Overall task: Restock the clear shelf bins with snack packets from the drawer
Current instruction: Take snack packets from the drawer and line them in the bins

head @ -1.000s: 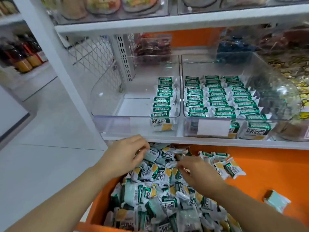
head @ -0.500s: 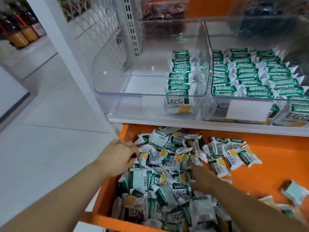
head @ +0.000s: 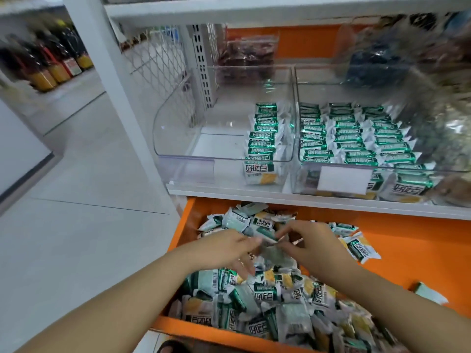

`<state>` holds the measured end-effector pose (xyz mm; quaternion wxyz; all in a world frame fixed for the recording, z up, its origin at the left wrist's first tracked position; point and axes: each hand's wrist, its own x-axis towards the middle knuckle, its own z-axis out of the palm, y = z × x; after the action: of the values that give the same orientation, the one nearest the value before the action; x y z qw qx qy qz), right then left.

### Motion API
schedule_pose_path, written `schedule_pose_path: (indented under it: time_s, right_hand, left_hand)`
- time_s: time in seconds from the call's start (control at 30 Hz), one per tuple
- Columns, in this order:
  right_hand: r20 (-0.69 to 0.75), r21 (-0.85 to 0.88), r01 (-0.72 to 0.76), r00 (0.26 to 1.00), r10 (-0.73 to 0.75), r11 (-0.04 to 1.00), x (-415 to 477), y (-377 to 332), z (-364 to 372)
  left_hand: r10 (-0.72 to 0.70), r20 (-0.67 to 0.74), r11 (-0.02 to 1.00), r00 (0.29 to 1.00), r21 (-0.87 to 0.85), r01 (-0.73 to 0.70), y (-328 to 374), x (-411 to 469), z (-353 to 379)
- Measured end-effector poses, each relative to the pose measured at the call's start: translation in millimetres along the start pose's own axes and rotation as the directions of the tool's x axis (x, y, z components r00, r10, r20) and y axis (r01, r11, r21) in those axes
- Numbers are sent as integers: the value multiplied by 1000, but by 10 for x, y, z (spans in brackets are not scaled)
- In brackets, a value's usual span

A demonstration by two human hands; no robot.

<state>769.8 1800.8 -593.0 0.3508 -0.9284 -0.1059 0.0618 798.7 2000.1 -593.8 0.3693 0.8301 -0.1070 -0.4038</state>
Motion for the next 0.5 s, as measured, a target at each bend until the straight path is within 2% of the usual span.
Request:
schedule_pose_path:
  time_s: [0.1, 0.2, 0.3, 0.33, 0.4, 0.47, 0.5]
  right_hand:
    - [-156, 45, 125, 981, -116, 991, -124, -208, -109]
    - [-237, -15, 253, 939, -249, 967, -181, -327, -173]
    - [-169, -57, 437, 882, -440, 898, -196, -437, -296]
    - [-150, -73, 487, 857, -492, 870, -200, -475, -346]
    - [-215, -128, 531, 810, -546, 838, -190, -525, -472]
    - [-326, -181, 457, 808, -492, 871, -119, -474, -648]
    - [-350, -217, 376, 831, -432, 901, -59, -410, -748]
  left_hand:
    - [2, -54, 973, 999, -232, -14, 239, -164, 72]
    - [74, -168, 842, 983, -518, -152, 457, -316, 109]
    - [63, -330, 694, 942, -664, -279, 580, -413, 55]
    - [70, -383, 692, 921, -646, -321, 600, -444, 0]
    - [127, -468, 780, 875, -498, -380, 648, -508, -137]
    - [186, -568, 887, 802, -254, -385, 739, -576, -315]
    - [215, -622, 922, 753, -125, -367, 795, -608, -411]
